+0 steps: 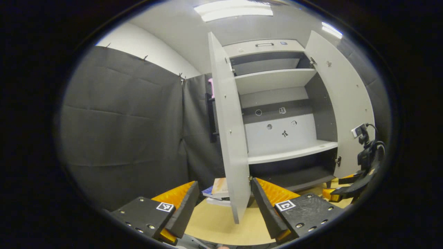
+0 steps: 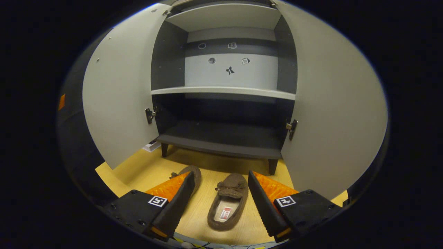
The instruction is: Grab one shoe with the right hand and put it into the shoe cabinet, grab the other shoe with the left hand and put it into the shoe cabinet; then close the right door with the right hand and the left door with the left hand.
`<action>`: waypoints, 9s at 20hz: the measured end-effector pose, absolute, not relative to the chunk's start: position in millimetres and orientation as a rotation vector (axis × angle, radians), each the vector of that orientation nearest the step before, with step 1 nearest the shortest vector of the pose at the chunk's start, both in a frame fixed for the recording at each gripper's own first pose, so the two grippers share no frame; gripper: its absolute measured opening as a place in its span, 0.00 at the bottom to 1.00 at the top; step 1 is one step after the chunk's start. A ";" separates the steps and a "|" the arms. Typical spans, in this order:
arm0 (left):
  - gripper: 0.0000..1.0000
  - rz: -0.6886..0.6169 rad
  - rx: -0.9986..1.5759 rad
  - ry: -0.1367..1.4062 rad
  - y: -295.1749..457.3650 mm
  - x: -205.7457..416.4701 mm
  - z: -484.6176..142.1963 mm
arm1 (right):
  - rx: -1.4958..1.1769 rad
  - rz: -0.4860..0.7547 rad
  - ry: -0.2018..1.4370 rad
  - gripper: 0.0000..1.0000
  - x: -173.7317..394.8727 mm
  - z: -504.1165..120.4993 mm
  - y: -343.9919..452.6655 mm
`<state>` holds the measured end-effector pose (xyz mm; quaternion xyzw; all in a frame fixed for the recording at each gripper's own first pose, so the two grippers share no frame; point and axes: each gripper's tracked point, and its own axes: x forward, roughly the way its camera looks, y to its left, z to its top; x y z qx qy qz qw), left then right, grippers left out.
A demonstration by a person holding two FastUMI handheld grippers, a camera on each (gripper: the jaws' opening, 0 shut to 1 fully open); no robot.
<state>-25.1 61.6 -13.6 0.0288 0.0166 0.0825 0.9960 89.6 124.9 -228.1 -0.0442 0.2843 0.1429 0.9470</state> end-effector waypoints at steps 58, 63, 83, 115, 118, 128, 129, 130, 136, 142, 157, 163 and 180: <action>0.97 0.137 0.058 0.112 -44.8 -49.8 -45.8 | -0.076 0.477 0.765 0.01 88.0 -232.5 117.2; 0.97 0.044 0.051 0.102 -59.5 -27.9 -50.6 | -0.083 0.466 0.639 0.01 107.6 -170.8 124.1; 0.90 -0.151 -0.031 0.043 -38.3 65.6 -61.7 | -0.159 0.259 0.330 0.01 278.5 -11.1 153.6; 0.97 -0.214 -0.039 0.111 -54.3 107.5 -93.0 | -0.115 0.150 0.130 0.98 328.7 22.5 133.8; 0.90 -0.244 -0.044 0.138 -61.7 113.0 -106.6 | -0.126 0.142 0.085 0.97 296.3 32.3 119.7; 0.90 -0.344 -0.056 0.360 -85.4 114.3 -200.1 | -0.180 0.127 0.029 0.97 207.1 30.8 87.4; 0.90 -0.352 -0.059 0.392 -87.7 111.5 -210.7 | -0.186 0.136 0.033 0.98 200.3 26.3 88.0; 0.90 -0.363 -0.062 0.426 -90.9 110.6 -222.9 | -0.184 0.141 0.035 0.98 193.6 23.4 88.0; 0.90 -0.406 -0.037 0.590 -99.8 97.4 -280.7 | -0.151 0.146 0.095 0.97 166.4 -1.7 84.1; 0.90 -0.430 -0.043 0.748 -107.5 78.7 -329.1 | -0.149 0.146 0.142 0.98 143.3 -20.1 83.6; 0.47 -0.476 -0.073 0.888 -140.2 87.6 -364.2 | -0.153 0.121 0.193 0.98 119.3 -30.5 66.8; 0.02 -0.402 0.003 0.847 -132.2 94.2 -364.5 | -0.145 0.131 0.212 0.98 112.6 -36.6 65.4; 0.01 -0.325 -0.179 0.582 -114.1 123.7 -239.2 | -0.150 0.184 0.214 0.98 100.5 -41.3 65.1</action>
